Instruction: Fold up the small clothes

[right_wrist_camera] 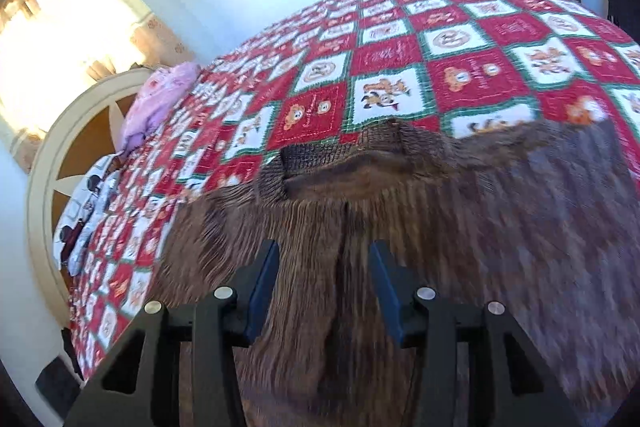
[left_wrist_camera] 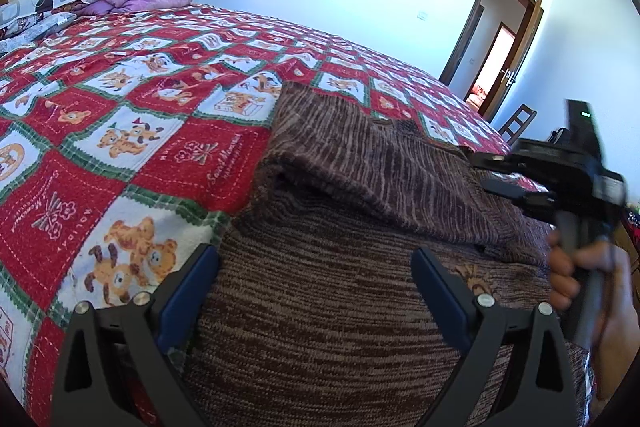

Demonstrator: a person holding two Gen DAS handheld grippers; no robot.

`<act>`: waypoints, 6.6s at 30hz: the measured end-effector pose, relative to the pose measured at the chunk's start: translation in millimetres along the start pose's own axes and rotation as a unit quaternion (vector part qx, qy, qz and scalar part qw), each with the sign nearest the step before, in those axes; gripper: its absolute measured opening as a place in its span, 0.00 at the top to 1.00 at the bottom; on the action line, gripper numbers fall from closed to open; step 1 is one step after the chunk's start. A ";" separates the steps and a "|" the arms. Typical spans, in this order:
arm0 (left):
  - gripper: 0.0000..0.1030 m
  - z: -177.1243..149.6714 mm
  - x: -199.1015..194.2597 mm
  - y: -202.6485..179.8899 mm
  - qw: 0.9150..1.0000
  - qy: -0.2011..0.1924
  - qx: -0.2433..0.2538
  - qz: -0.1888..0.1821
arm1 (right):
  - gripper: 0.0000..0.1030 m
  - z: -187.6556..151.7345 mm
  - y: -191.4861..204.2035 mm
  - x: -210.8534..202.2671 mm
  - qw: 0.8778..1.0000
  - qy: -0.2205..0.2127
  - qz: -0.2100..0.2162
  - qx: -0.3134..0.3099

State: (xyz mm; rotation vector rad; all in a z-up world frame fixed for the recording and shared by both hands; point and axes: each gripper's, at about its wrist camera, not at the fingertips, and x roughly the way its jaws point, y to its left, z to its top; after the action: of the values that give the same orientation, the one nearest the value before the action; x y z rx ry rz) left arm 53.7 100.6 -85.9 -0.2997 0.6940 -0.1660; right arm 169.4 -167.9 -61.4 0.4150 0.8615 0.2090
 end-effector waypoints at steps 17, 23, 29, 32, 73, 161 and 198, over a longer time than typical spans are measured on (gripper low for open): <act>0.01 0.0 1.6 -2.2 1.000 0.001 0.008 0.001 | 0.80 -1.3 14.5 -24.7 0.995 -0.063 -0.060 -0.054; 0.01 -0.2 2.2 -3.7 1.000 0.005 0.013 0.008 | 0.80 -67.1 38.1 -30.0 0.992 0.017 -0.043 -0.121; 0.01 4.9 -3.9 -0.7 0.999 0.036 0.024 -0.008 | 0.75 -90.3 45.1 -58.5 0.988 0.015 -0.078 -0.131; 0.01 3.4 -31.5 8.3 0.998 0.044 0.037 -0.029 | 0.57 -107.5 47.0 -104.4 0.987 -0.027 -0.066 -0.144; 0.92 -82.4 -155.0 15.7 0.968 0.208 0.041 -0.131 | 0.27 -235.8 97.7 -176.8 0.981 -0.016 0.113 -0.156; 0.95 6.7 -31.7 -15.9 0.950 0.156 0.132 -0.237 | 0.61 -195.2 -88.9 -279.7 0.999 0.012 -0.010 -0.029; 0.95 92.0 -33.0 -5.9 0.980 0.061 0.053 -0.180 | 0.95 -78.4 -41.9 -240.3 0.987 -0.055 -0.037 -0.145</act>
State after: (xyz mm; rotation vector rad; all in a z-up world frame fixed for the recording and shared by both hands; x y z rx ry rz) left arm 88.2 123.0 2.9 -0.3139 0.7444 -0.5690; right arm -43.7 -266.8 40.9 0.1218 0.7238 0.2368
